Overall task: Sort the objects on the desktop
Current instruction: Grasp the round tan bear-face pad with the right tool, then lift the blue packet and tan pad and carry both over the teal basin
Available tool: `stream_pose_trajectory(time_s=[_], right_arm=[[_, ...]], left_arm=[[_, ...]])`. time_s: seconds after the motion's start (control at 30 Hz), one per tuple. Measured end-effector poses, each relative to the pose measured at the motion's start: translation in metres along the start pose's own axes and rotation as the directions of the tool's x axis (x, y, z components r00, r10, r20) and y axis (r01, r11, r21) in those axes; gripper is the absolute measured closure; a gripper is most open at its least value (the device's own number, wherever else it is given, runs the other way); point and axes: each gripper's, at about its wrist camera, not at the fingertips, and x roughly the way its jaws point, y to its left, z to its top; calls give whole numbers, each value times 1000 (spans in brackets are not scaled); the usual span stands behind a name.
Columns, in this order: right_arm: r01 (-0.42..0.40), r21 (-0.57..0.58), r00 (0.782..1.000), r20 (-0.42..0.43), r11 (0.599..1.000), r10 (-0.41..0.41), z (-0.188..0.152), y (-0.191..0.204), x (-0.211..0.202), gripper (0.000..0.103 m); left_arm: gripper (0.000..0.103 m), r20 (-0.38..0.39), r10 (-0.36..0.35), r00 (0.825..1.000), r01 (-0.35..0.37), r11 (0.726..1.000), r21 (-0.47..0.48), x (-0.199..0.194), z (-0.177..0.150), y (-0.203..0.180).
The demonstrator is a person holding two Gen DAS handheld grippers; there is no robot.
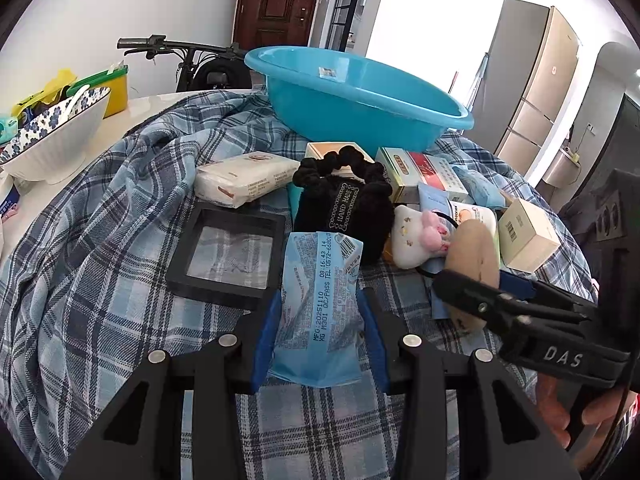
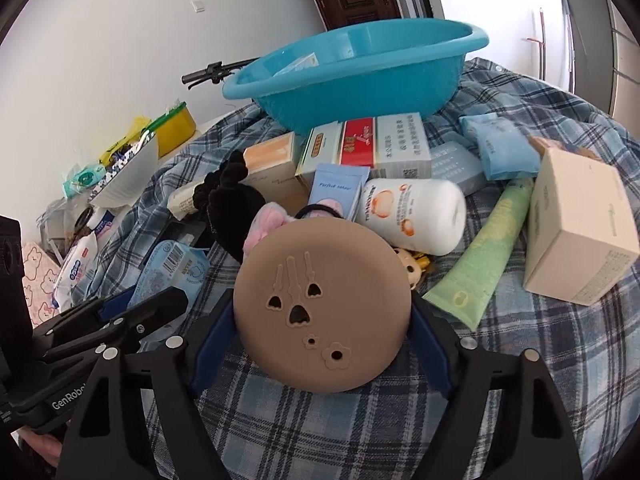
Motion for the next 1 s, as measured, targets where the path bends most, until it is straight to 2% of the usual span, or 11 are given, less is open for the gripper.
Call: stream_pose_trajectory(time_s=[0.23,0.7,1.0], right_arm=[[93,-10,994,60,996,-93,3,-1,-17,25],[101,-12,994,43,995,-100,-1,-4,-15,24],[109,-23,992,61,994,-107,2,-1,-22,24]], left_arm=[[61,11,4,1000,-4,1000,12,-3,0,-4],[61,7,13,1000,-13,1000,17,-3,-3,-11],[61,52,33,998,-36,998,49,-11,1,-16]])
